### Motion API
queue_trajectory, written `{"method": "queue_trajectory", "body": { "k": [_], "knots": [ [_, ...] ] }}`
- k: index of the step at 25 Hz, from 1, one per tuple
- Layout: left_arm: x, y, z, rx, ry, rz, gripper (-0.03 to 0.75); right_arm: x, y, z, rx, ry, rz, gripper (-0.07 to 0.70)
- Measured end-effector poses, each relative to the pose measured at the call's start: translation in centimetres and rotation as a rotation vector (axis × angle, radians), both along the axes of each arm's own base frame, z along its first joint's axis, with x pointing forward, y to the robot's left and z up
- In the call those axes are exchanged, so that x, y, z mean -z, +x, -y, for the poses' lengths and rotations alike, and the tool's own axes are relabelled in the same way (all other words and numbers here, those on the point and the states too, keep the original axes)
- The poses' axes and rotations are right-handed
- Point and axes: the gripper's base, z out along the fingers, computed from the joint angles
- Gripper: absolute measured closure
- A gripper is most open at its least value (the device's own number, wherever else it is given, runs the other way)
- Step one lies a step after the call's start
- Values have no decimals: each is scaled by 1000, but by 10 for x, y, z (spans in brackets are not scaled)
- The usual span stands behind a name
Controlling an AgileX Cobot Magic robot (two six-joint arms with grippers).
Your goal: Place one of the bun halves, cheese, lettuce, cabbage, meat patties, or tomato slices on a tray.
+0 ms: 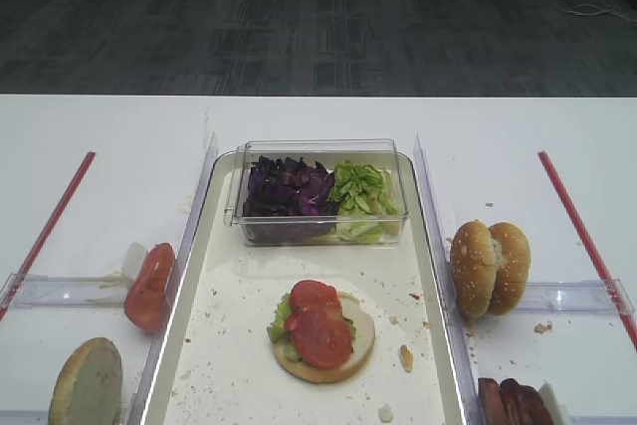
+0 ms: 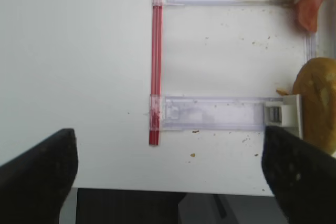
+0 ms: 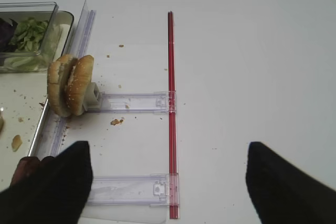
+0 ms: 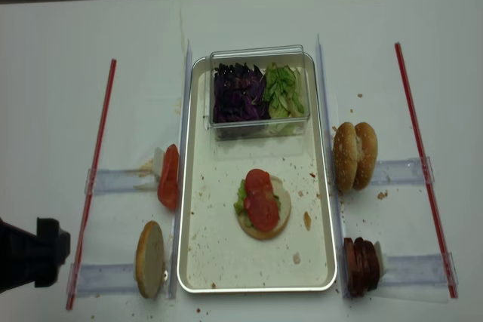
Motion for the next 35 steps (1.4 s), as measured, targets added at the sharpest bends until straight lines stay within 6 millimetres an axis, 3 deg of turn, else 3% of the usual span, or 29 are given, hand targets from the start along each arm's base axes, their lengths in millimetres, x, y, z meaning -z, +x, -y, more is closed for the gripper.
{"method": "queue_trajectory", "body": {
  "k": [10,15,27,35],
  "knots": [
    [-8,-39,2,-3,8,175,30,0,0,0,0,0,0,6],
    [-1,-59,2,-8,26,189,30,0,0,0,0,0,0,6],
    [-5,-101,4,-11,39,467,30,0,0,0,2,3,0,6],
    [-4,-109,4,-11,41,509,30,0,0,0,2,3,0,6]
  ]
}}
